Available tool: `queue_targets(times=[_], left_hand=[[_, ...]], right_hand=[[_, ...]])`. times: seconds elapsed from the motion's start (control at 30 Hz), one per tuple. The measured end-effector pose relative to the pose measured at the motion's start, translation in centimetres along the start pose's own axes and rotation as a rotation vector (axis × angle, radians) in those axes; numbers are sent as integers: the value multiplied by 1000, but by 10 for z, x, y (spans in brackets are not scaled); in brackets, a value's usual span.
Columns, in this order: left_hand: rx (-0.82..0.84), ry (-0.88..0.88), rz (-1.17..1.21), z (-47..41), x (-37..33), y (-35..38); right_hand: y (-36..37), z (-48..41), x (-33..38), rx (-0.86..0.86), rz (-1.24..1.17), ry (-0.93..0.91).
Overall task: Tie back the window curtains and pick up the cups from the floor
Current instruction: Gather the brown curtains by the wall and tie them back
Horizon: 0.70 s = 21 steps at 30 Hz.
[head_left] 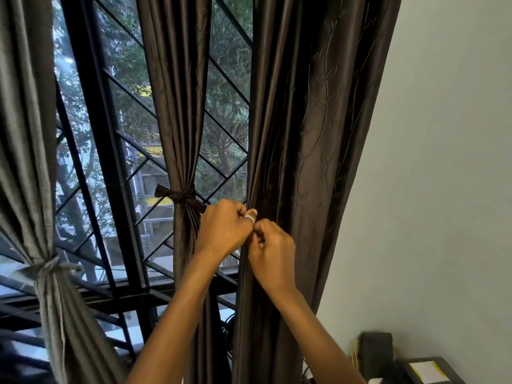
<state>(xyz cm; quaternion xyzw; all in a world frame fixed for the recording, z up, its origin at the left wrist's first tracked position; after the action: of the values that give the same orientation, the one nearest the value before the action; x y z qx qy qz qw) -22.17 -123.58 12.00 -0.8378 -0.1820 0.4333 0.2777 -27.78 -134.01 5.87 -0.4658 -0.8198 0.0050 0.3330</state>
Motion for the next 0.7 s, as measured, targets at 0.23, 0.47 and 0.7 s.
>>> queue_targets(times=[0.23, 0.47, 0.7], left_hand=[[-28, 28, -24, -2, 10, -7], [-59, 73, -6, -7, 27, -18], [-38, 79, 24, -9, 33, -19]], right_hand=[[-23, -17, -4, 97, -107, 49], [-94, -37, -46, -346, 96, 362], [-103, -50, -79, -58, 125, 414]])
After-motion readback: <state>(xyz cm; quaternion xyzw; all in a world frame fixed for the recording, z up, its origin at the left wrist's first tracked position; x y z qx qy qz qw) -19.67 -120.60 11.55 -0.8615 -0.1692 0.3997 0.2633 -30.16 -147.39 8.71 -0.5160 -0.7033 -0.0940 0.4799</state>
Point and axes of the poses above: each hand's wrist, its own z-axis away from the middle knuckle, its own y-axis out of the palm, x = y × z, the point moved 4 cm from there along -z, towards the middle knuckle, and after that the axes turned 2 degrees about -y, right-handed, at the moved point
